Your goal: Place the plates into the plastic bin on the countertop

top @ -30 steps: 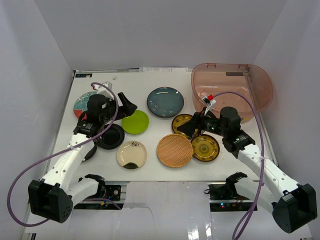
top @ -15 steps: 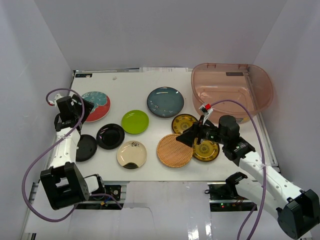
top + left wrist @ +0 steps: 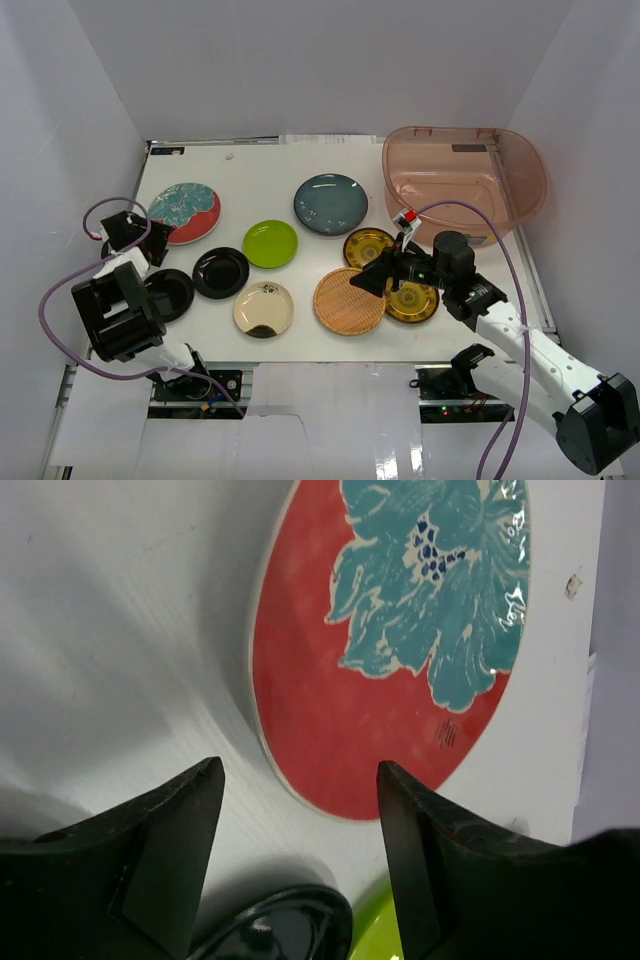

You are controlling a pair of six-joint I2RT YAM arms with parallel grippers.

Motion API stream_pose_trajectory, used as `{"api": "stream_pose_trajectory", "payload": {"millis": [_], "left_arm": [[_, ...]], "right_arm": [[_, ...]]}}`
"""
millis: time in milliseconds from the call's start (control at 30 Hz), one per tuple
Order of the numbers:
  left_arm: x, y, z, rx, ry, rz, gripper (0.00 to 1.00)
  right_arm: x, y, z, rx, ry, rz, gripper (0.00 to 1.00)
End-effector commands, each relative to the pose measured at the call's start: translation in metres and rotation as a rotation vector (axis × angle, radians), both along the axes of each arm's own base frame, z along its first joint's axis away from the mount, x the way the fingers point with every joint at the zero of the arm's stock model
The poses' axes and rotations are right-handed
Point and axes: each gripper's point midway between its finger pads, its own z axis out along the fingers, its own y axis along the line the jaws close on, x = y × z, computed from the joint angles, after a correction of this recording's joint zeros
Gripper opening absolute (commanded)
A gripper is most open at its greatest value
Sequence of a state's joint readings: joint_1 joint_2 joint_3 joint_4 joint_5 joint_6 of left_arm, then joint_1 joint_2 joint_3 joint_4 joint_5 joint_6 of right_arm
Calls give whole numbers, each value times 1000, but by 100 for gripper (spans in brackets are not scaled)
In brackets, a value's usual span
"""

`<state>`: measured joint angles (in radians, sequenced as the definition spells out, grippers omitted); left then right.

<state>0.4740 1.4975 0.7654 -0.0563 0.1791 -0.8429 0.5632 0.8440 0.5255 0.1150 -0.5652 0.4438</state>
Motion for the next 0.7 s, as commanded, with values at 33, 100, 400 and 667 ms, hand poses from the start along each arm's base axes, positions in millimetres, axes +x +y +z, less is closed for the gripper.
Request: {"api": "stream_pose_trajectory", "payload": {"millis": [33,100,400,667], "left_arm": [[22,8,-5,-34,-82,-25,68],[34,8,-12,-51,-104,-49,63],[45,7,-43,-105,-122,-45,18],[58,-14,23,-180,-354,-111,0]], "right_arm": [[3,5,3,4,-38,21,77],[6,6,1,-1,-34,20,77],[15,13,-5,2,-1,5,76],[46,40,14,45,45,-32,82]]}}
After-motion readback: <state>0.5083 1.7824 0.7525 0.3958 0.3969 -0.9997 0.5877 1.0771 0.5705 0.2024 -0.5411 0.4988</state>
